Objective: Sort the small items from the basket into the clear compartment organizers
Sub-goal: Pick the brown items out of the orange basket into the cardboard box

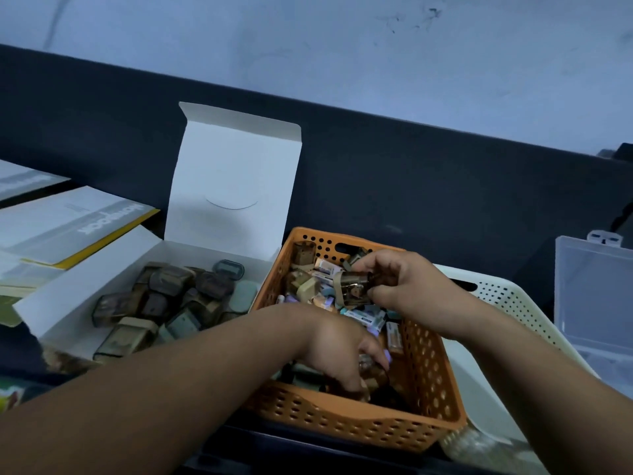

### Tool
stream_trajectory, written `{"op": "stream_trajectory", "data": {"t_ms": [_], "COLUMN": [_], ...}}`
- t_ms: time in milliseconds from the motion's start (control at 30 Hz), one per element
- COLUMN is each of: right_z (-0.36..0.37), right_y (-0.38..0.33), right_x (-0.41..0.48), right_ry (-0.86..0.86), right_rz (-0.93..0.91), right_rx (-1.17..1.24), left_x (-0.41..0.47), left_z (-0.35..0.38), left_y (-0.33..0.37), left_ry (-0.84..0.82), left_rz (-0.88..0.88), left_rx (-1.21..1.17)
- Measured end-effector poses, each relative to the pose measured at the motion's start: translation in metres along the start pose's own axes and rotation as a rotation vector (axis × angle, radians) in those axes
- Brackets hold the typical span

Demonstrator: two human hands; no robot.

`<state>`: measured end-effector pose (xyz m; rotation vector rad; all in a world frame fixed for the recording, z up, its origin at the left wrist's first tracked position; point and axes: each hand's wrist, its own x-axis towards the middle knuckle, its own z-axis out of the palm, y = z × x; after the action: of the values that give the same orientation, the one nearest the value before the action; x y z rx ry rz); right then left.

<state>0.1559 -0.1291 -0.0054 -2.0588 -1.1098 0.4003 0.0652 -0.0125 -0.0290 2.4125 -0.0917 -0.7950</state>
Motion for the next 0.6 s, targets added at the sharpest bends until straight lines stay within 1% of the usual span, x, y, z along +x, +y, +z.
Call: {"op": "stream_trajectory", "data": {"t_ms": [133,200,300,367,500,600], "right_z": [-0.004,-0.006,-0.006,-0.004,0.014,0.039], "right_y": [0.005,0.008,0.005,-0.003,-0.032,-0.057], "right_x": [-0.009,-0.012,-0.011,-0.005,0.017,0.038], "right_ry": [0.021,0.043,0.042,0.042,0.053,0.011], "right_rz": [0.015,0.019,0.021,0.002,-0.076,-0.188], "right_rx": [0.019,0.035,0.053,0.053,-0.026,-0.148], "left_x": [0.004,-0.004,-0.03,-0.053,-0.098,-0.126], "left_z": [0.002,-0.003,-0.016,-0.023,-0.036,-0.04], "left_y": [-0.001,-0.004,-0.015,-0.026,-0.053,-0.079], "left_ry": [0.045,0.115,0.293,0.443,0.717,0.911], "left_rz": [-0.003,-0.032,-0.065,-0.093,-0.122,-0.23], "left_rx": [0.006,-0.016,-0.051,-0.134,-0.268,-0.218]}}
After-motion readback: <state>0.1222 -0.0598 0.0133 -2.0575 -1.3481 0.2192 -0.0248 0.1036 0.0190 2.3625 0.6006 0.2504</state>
